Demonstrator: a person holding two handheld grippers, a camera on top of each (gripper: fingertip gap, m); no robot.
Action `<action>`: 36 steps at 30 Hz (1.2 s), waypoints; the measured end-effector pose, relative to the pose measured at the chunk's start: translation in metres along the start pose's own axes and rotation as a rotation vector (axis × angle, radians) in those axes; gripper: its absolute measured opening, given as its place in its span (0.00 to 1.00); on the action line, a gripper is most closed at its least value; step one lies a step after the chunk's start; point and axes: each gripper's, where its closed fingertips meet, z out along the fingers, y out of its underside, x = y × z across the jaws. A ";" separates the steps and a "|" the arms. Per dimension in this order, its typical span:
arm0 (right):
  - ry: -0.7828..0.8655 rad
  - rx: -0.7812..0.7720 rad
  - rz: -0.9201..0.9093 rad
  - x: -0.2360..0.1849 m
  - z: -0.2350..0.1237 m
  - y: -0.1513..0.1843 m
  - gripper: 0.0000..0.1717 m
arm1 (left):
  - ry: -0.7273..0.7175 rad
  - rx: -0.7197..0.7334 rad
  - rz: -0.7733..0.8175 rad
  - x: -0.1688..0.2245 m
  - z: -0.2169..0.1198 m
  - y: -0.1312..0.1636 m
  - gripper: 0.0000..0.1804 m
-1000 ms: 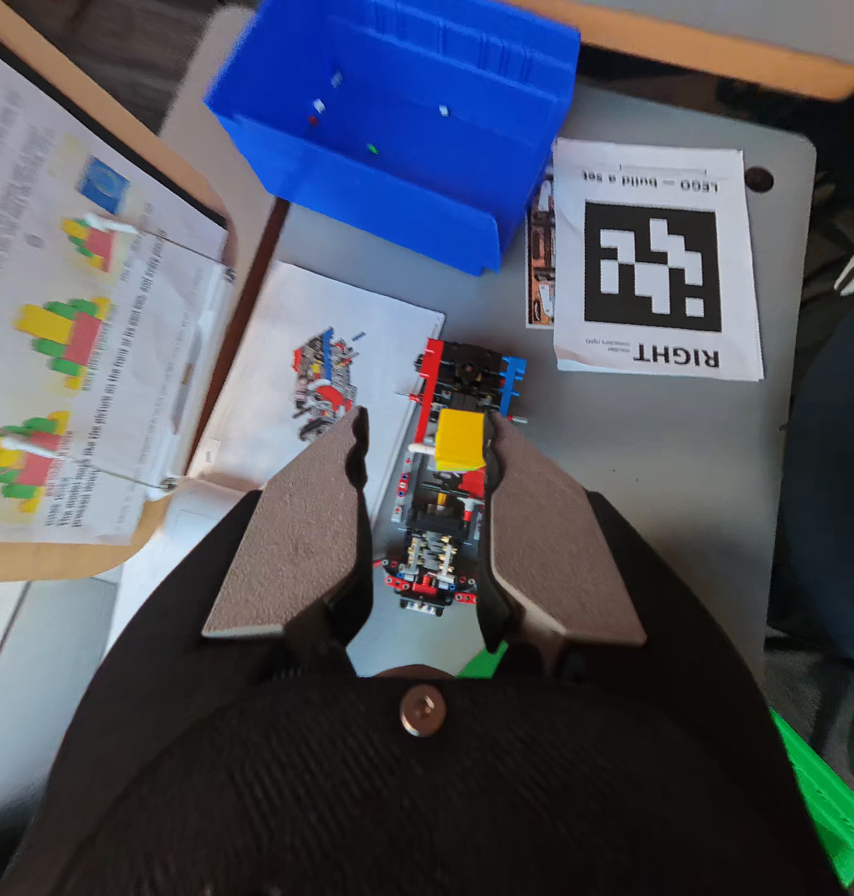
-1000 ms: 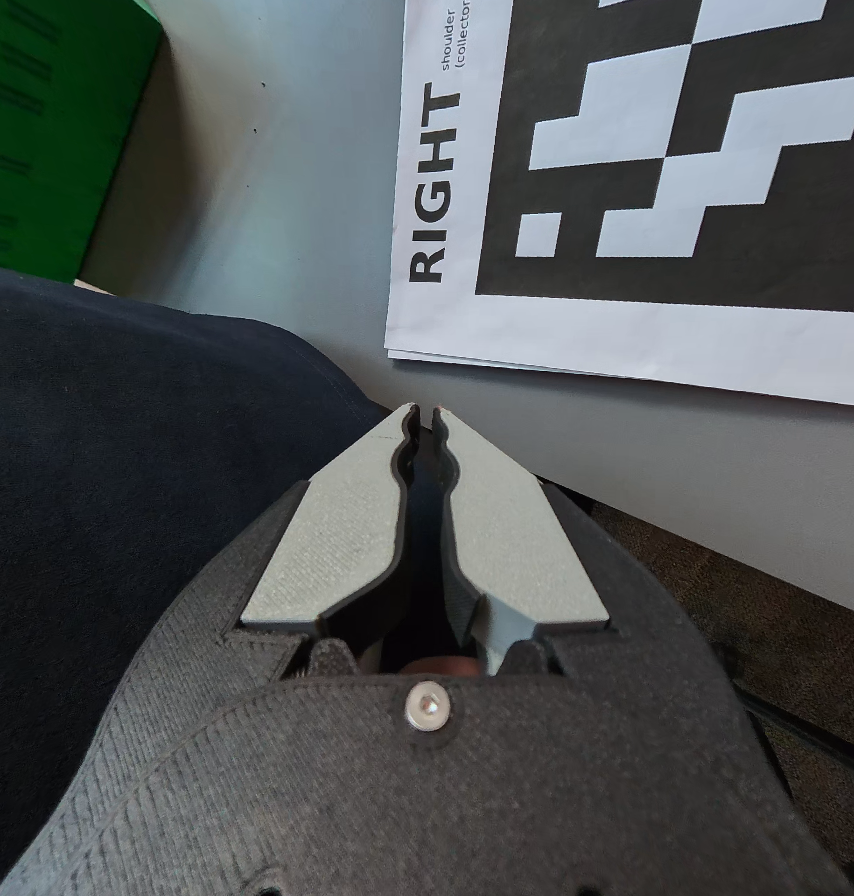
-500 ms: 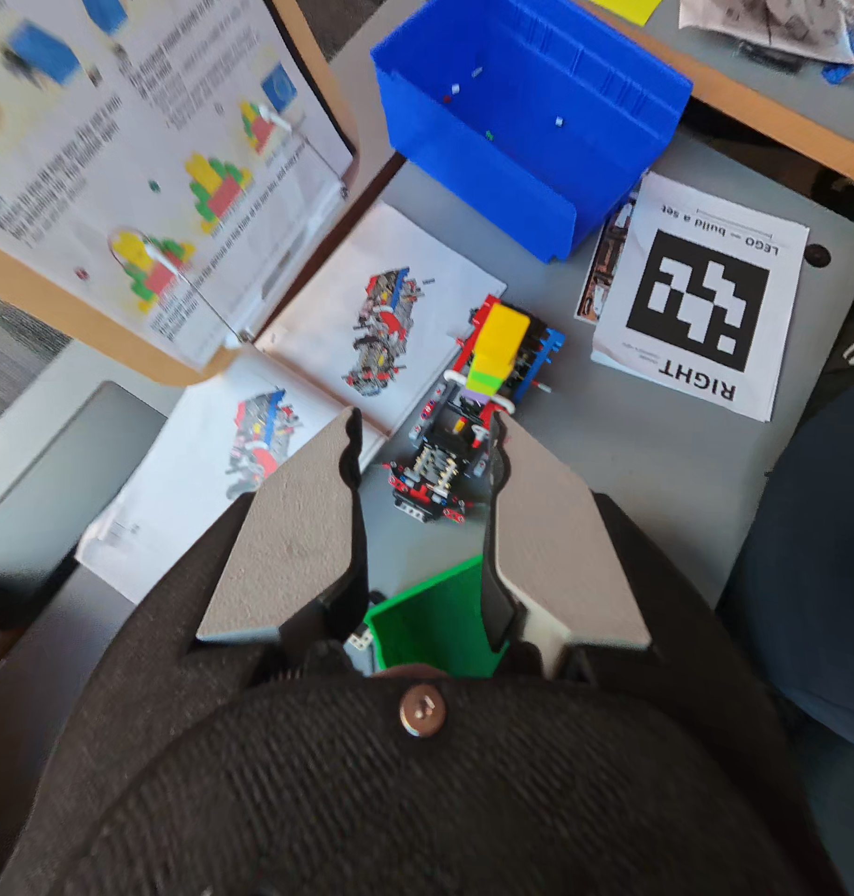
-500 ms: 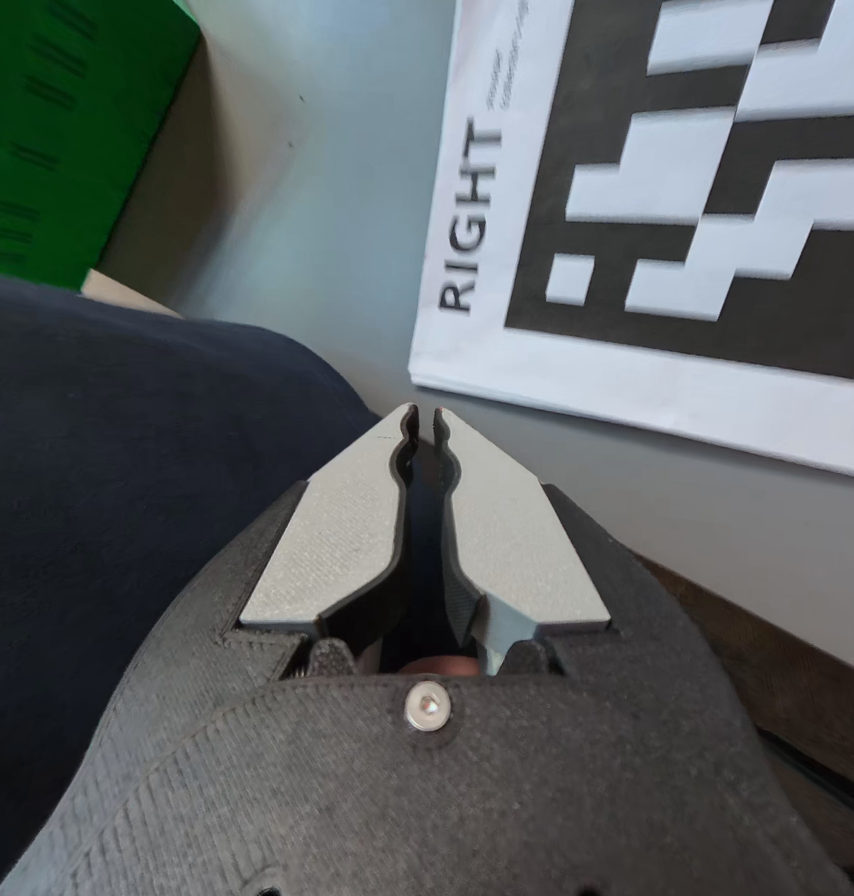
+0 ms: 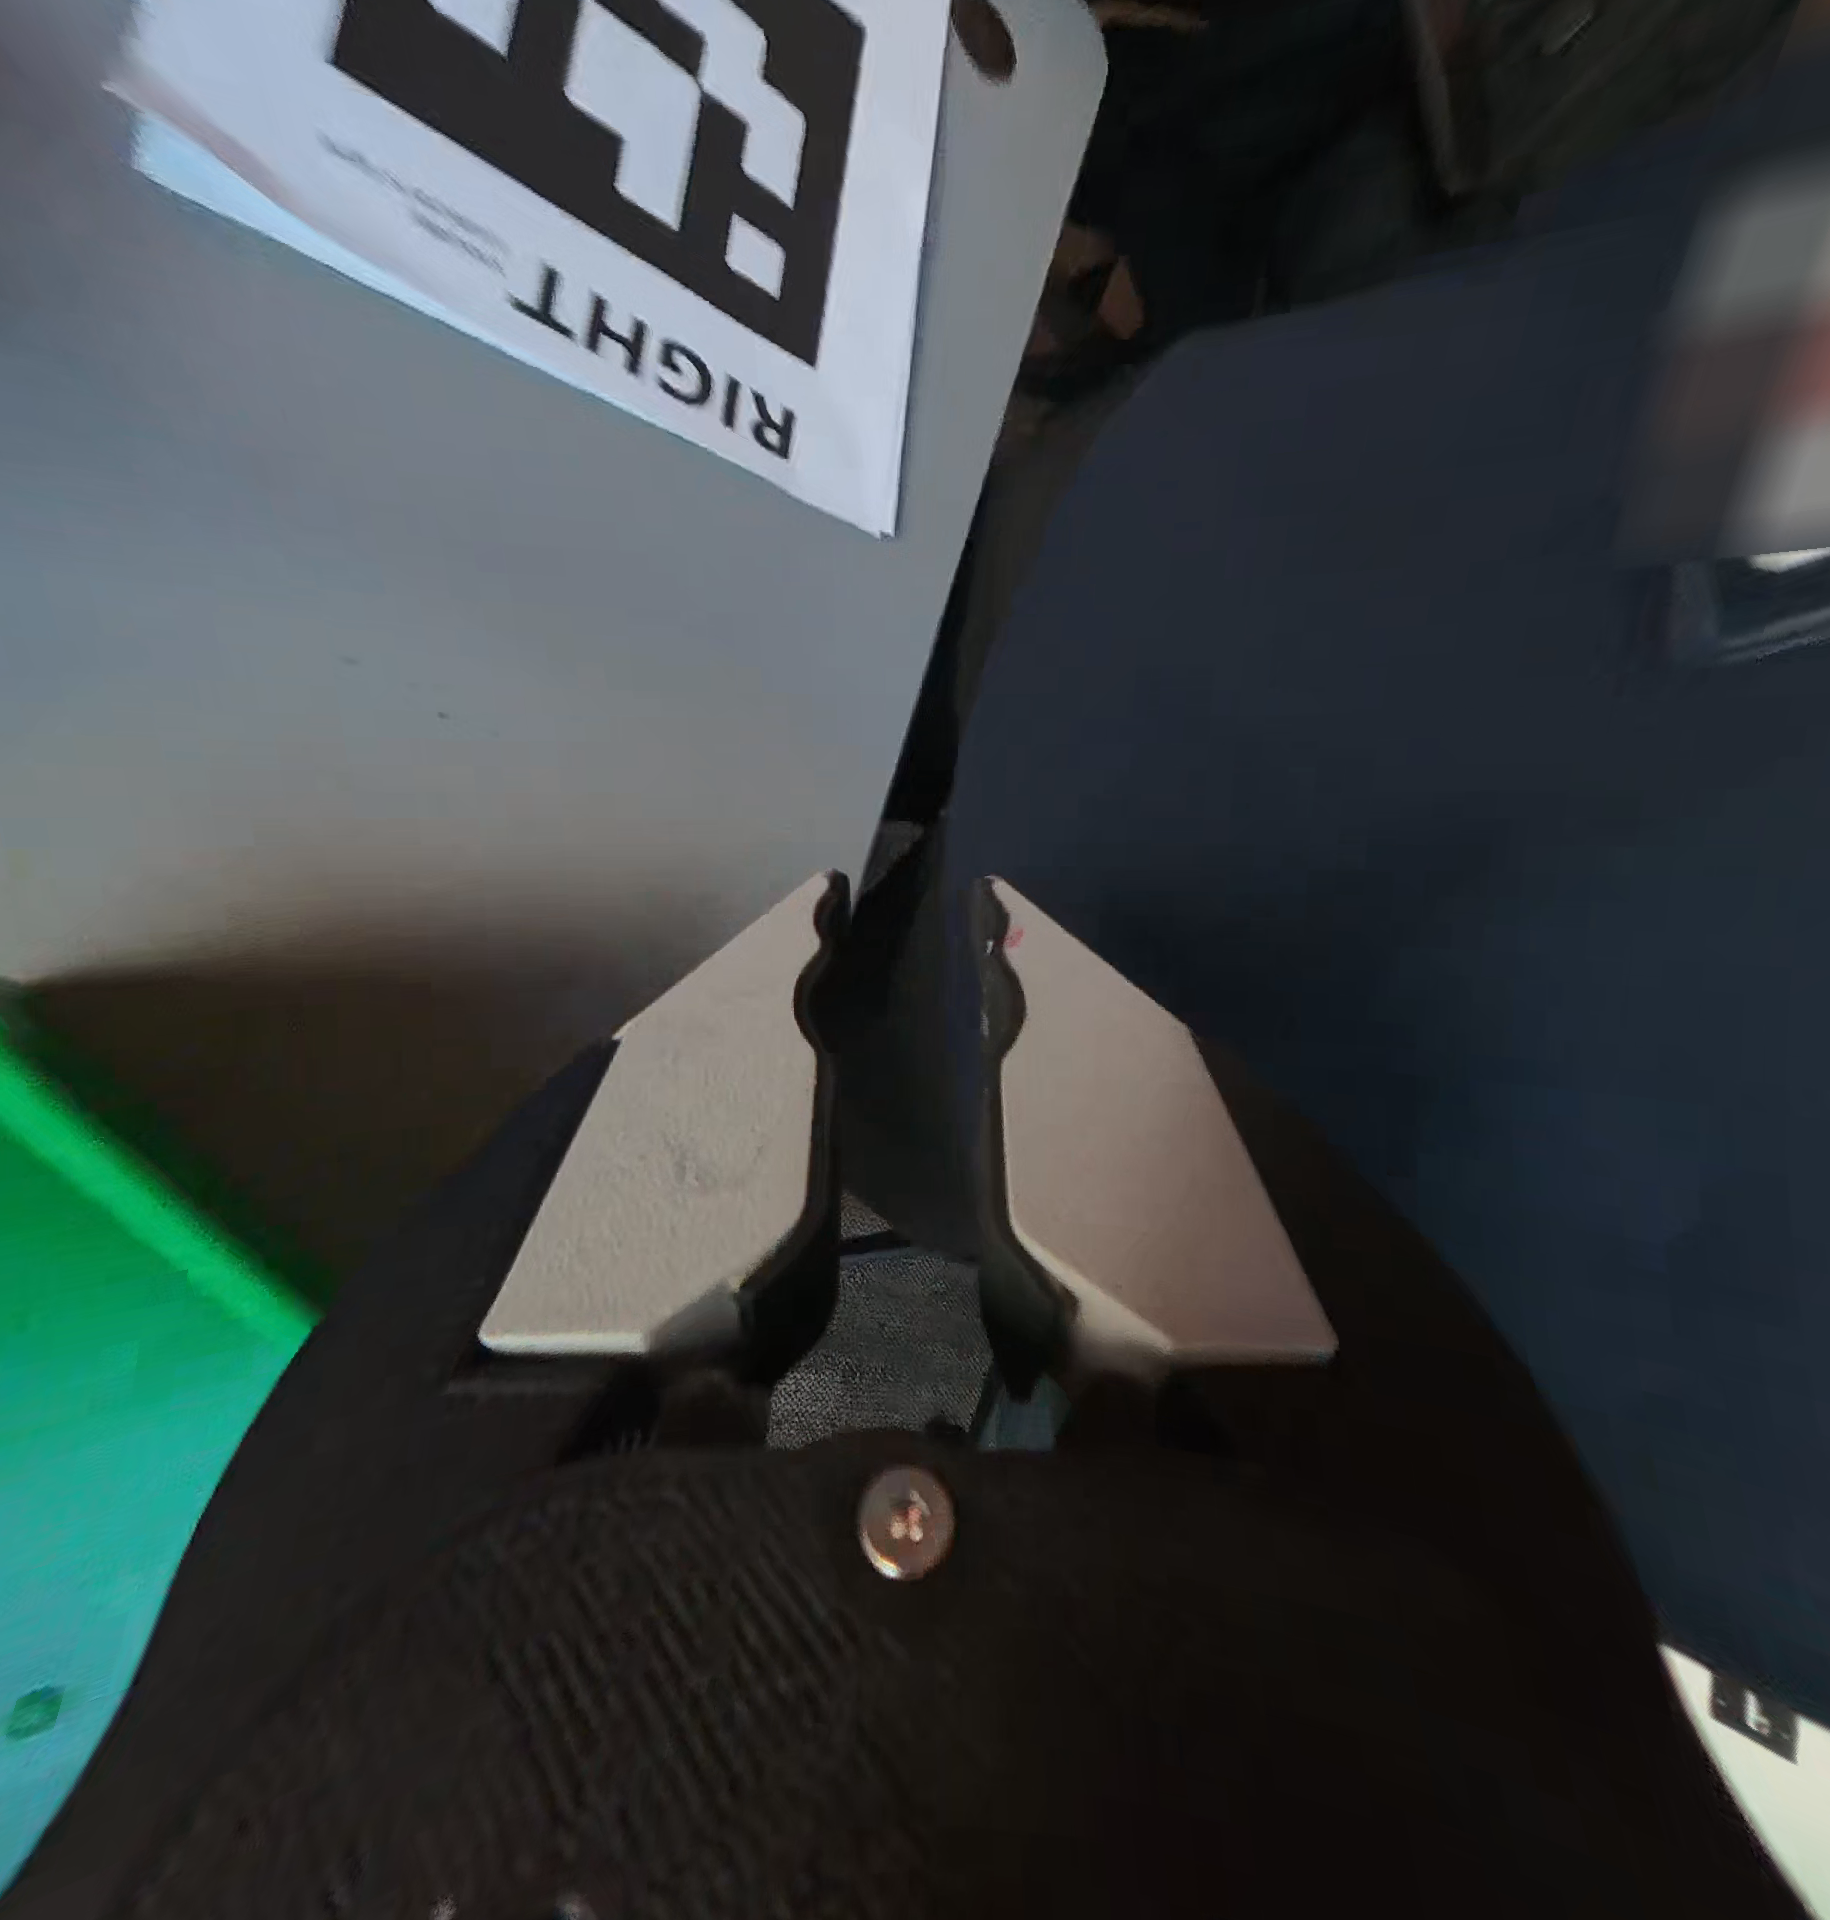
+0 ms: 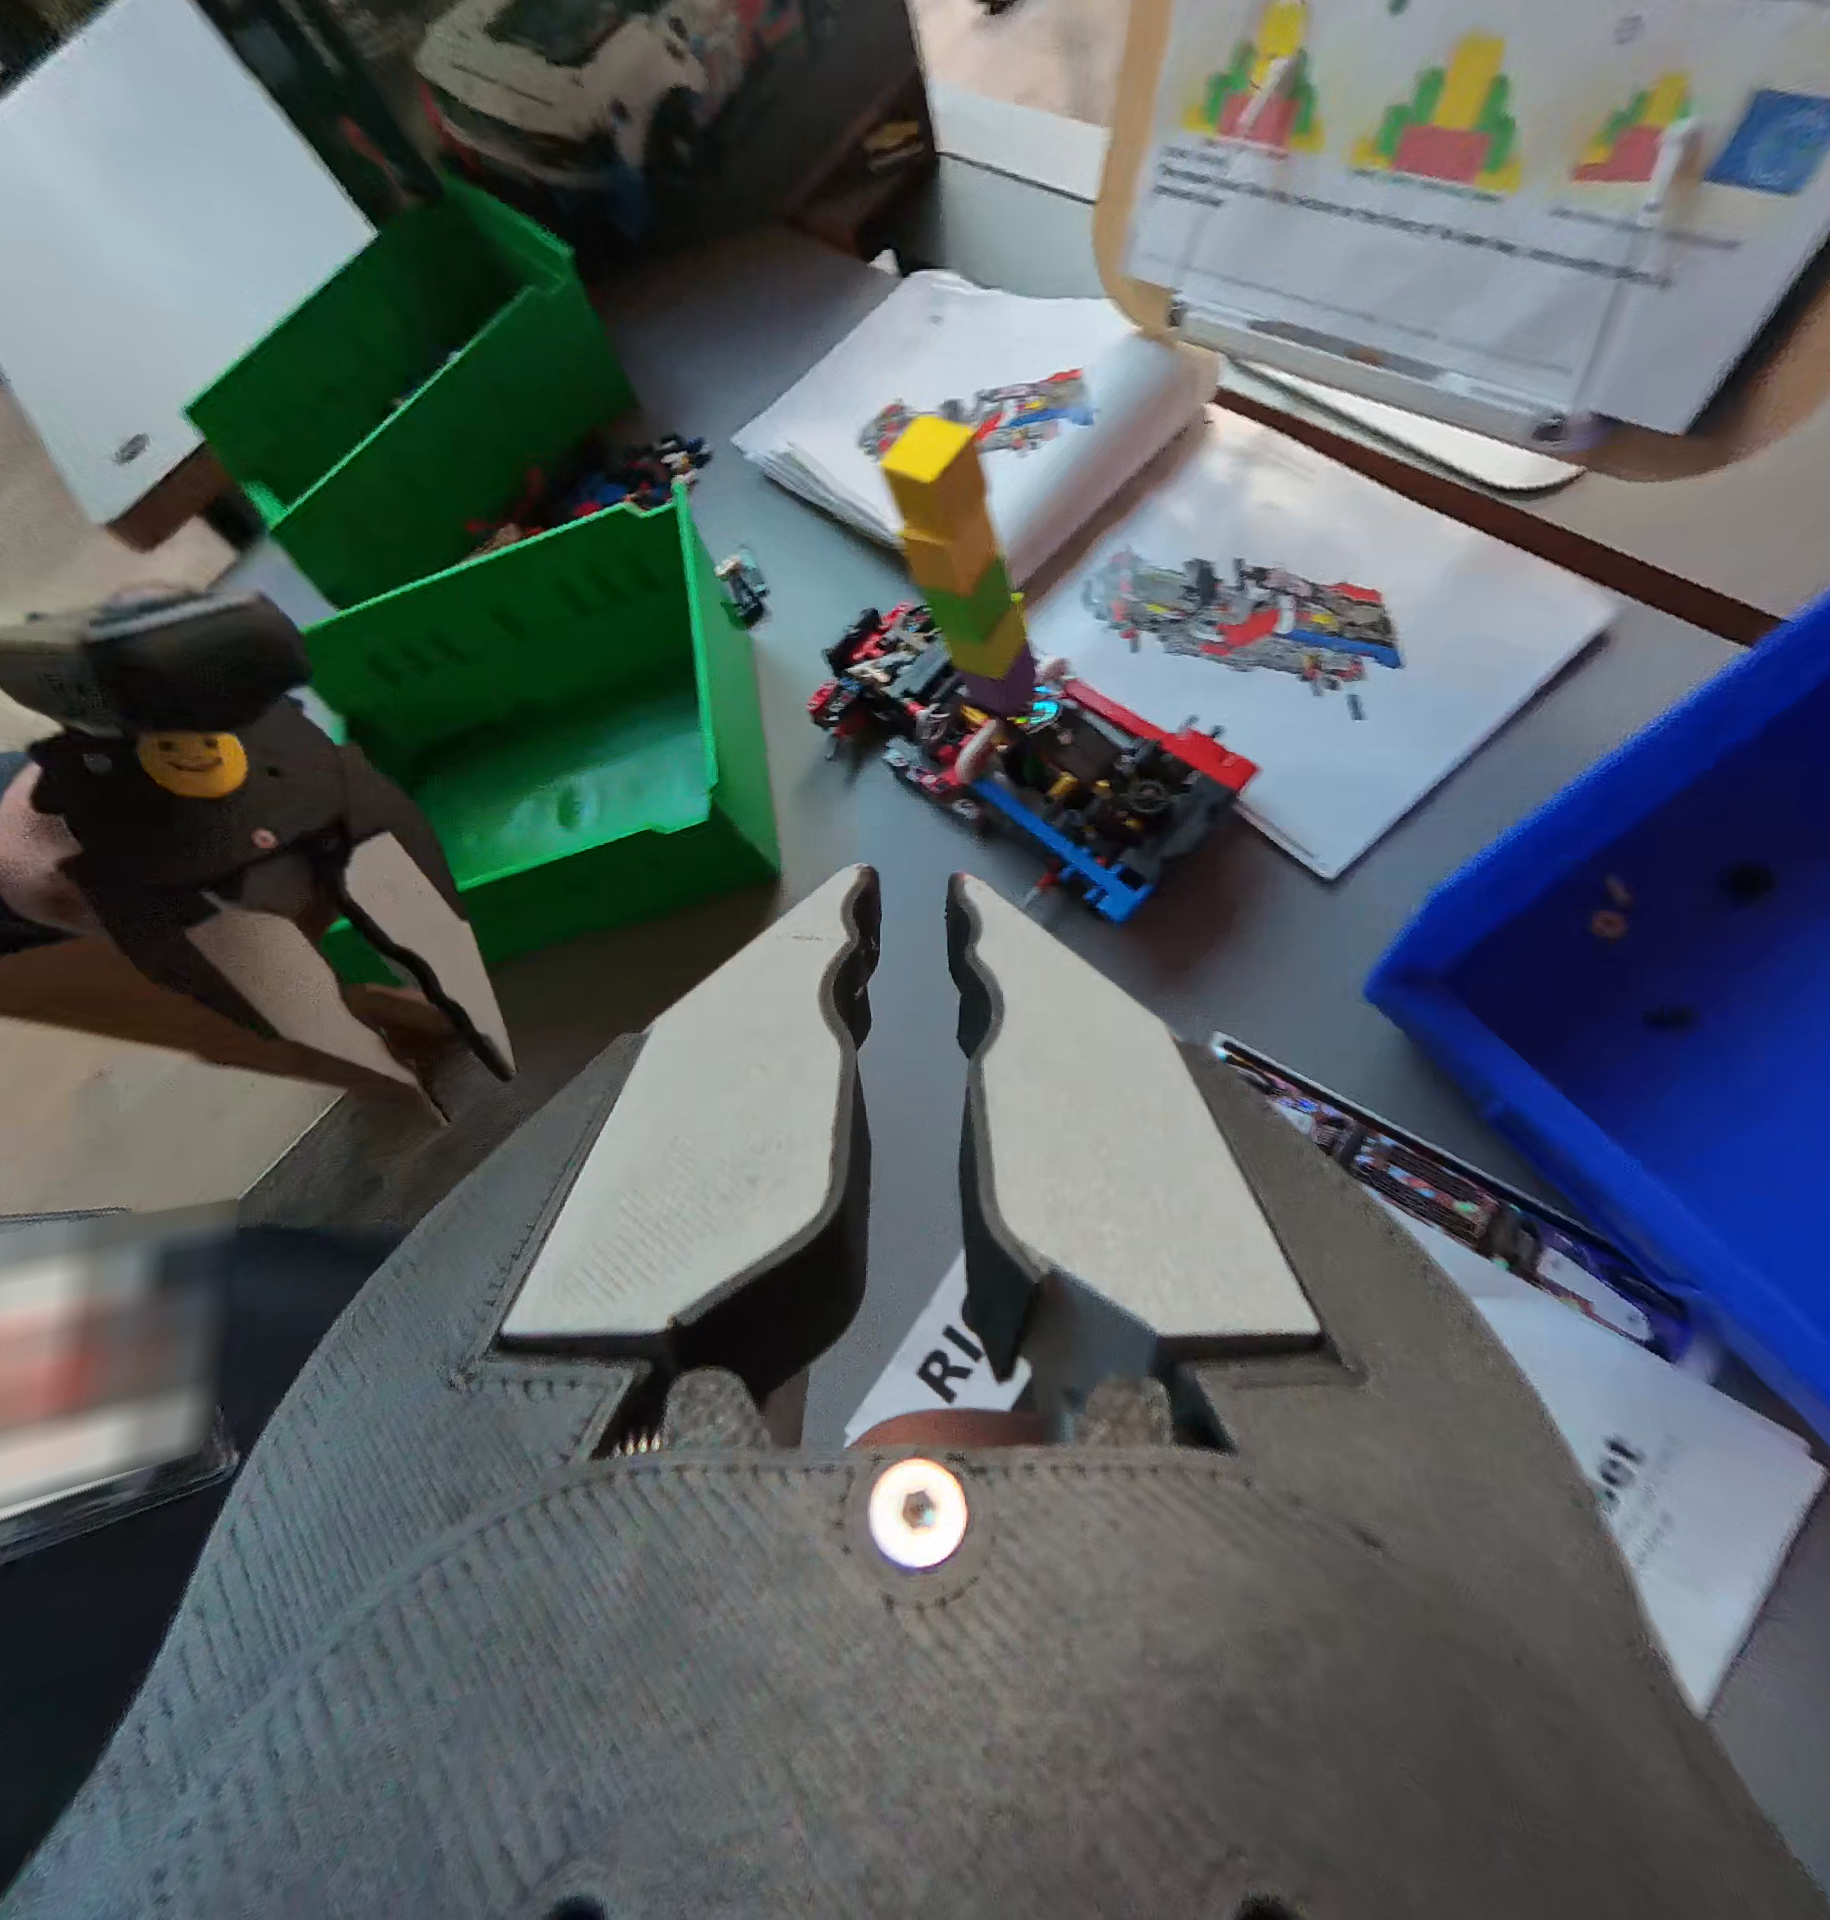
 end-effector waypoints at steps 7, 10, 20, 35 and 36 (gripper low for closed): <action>-0.271 -0.159 -0.050 -0.050 0.023 0.088 0.05 | -0.206 -0.067 -0.085 0.023 0.030 0.027 0.00; -0.334 -0.118 -0.006 -0.046 0.000 0.107 0.04 | -0.313 -0.031 -0.181 0.027 0.023 0.019 0.00; -0.261 -0.070 0.165 0.024 -0.084 0.203 0.01 | -0.725 0.064 -0.457 -0.013 -0.063 -0.019 0.00; -0.009 0.040 0.467 0.019 -0.127 0.225 0.06 | -0.607 0.300 -0.682 -0.182 -0.125 -0.103 0.00; 0.009 0.040 0.480 0.013 -0.126 0.225 0.06 | -0.598 0.292 -0.678 -0.193 -0.125 -0.104 0.00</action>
